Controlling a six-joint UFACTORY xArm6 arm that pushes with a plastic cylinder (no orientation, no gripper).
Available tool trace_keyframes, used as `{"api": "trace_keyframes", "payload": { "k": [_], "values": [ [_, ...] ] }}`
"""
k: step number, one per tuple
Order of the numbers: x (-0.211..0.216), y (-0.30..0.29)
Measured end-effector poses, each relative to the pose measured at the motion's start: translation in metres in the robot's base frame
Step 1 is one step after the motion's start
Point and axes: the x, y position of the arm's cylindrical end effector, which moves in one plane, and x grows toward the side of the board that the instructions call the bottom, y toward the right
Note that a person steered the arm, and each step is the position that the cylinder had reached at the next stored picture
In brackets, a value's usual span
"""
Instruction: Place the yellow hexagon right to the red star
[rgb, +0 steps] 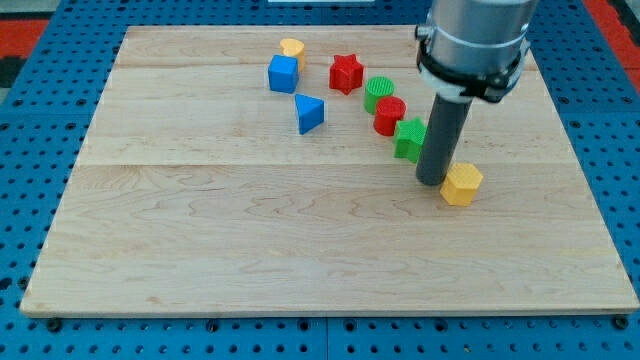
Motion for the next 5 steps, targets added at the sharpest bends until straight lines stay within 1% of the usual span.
{"api": "trace_keyframes", "payload": {
  "k": [1,2,3,4,5],
  "values": [
    [0.039,0.032],
    [-0.002,0.080],
    [-0.027,0.078],
    [0.018,0.066],
    [-0.010,0.022]
  ]
}}
